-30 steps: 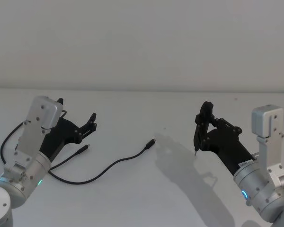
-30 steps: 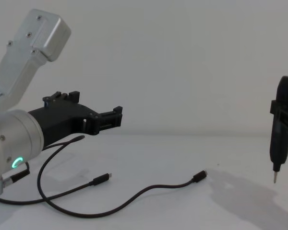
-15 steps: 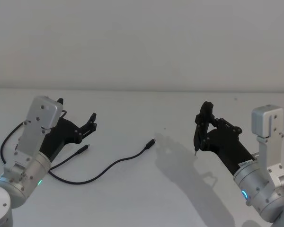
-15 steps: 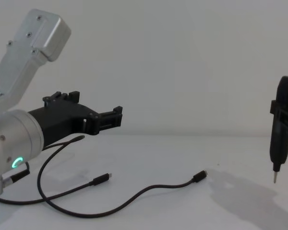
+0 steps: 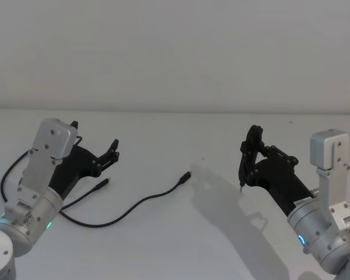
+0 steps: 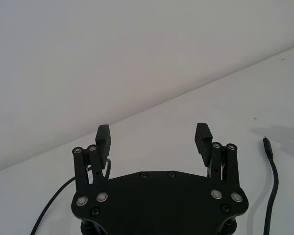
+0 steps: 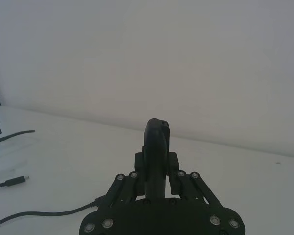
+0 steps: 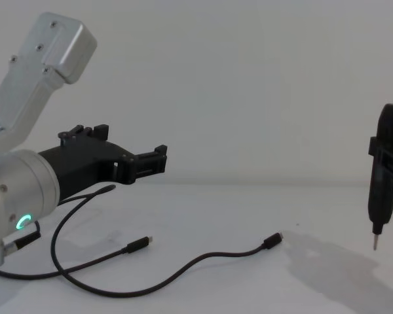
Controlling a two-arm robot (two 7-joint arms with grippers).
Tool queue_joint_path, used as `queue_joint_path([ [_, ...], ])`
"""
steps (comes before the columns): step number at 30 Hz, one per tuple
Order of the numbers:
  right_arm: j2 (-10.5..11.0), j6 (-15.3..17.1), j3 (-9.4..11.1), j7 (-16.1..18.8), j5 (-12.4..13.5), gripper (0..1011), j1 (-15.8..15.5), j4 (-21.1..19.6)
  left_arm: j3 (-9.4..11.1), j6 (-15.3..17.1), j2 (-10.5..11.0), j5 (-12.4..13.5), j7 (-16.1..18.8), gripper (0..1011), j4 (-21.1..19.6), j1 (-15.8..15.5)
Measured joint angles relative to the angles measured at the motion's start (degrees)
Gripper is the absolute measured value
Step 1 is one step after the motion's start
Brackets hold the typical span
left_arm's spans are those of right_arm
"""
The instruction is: Pick up the data cable with the one hand.
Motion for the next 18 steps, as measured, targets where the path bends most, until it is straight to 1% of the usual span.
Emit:
queue_joint_path([
  [7,-0.1,0.0,-0.1,0.3,0.0,275,0.3,0.2,0.0,0.0,0.0,0.1,-0.1,1001,0.0,-0.1],
  [10,-0.1,-0.1,-0.2,0.7,0.0,274,0.8,0.5,0.1,-0.1,0.2,0.2,-0.7,1001,0.0,-0.4],
  [12,-0.1,-0.3,-0.5,1.7,0.0,274,1.7,1.0,0.1,-0.3,0.3,0.3,-1.2,1001,0.0,-0.5],
  [18,-0.3,-0.9,-1.1,3.8,0.0,274,4.3,2.5,0.6,-1.0,0.8,0.1,-4.0,1001,0.2,-1.5],
])
